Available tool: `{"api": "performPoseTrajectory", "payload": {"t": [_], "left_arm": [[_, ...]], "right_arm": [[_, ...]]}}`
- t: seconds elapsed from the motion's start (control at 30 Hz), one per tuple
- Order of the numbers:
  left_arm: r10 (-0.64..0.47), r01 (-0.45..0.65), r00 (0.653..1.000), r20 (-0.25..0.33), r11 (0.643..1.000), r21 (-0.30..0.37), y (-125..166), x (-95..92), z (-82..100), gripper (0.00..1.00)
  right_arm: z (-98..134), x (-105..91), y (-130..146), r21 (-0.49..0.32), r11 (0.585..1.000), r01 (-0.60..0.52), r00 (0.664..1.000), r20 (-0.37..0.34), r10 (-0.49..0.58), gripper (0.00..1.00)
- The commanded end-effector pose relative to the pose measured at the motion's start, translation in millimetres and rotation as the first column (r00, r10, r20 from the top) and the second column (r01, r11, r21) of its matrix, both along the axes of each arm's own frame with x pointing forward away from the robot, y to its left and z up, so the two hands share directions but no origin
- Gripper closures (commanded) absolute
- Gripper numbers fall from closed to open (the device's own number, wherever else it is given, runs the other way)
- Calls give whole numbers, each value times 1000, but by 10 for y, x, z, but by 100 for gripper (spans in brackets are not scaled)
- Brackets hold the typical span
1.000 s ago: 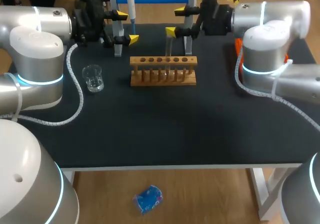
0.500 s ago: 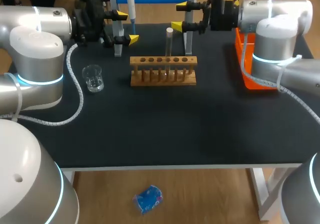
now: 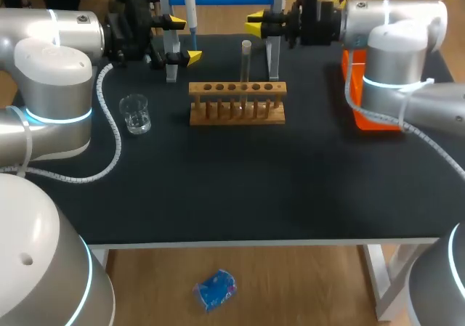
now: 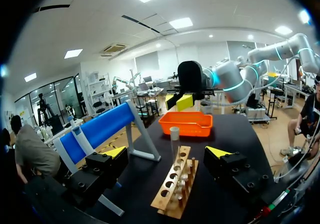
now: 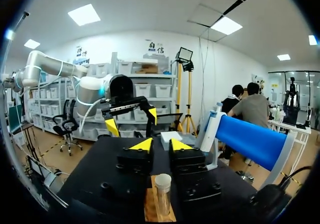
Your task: Invert the test tube, pick up the pipette, mount the tip to pipette, aspirate from beaker and dispense into the tube, eject the tip, return the pipette, and cap with the stopper.
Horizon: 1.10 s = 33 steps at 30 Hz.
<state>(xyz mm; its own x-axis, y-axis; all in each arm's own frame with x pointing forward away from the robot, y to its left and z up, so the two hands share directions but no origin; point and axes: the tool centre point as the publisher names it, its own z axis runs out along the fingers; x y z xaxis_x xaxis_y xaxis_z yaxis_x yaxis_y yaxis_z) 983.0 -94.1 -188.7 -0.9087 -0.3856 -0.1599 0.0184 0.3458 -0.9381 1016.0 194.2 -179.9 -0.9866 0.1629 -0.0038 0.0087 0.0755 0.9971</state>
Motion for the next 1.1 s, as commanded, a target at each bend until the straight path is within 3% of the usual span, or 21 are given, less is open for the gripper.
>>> {"api": "performPoseTrajectory", "payload": {"t": [0.03,1.1], "left_arm": [[2,-2,1000,5,1000,-4,-5,-1,-16,0],[2,-2,1000,5,1000,-4,-5,-1,-16,0]], "right_arm": [[-85,43,57,22,1000,-3,1000,2,3,100],[-322,69,141,53,999,-7,1000,-29,8,100]]}}
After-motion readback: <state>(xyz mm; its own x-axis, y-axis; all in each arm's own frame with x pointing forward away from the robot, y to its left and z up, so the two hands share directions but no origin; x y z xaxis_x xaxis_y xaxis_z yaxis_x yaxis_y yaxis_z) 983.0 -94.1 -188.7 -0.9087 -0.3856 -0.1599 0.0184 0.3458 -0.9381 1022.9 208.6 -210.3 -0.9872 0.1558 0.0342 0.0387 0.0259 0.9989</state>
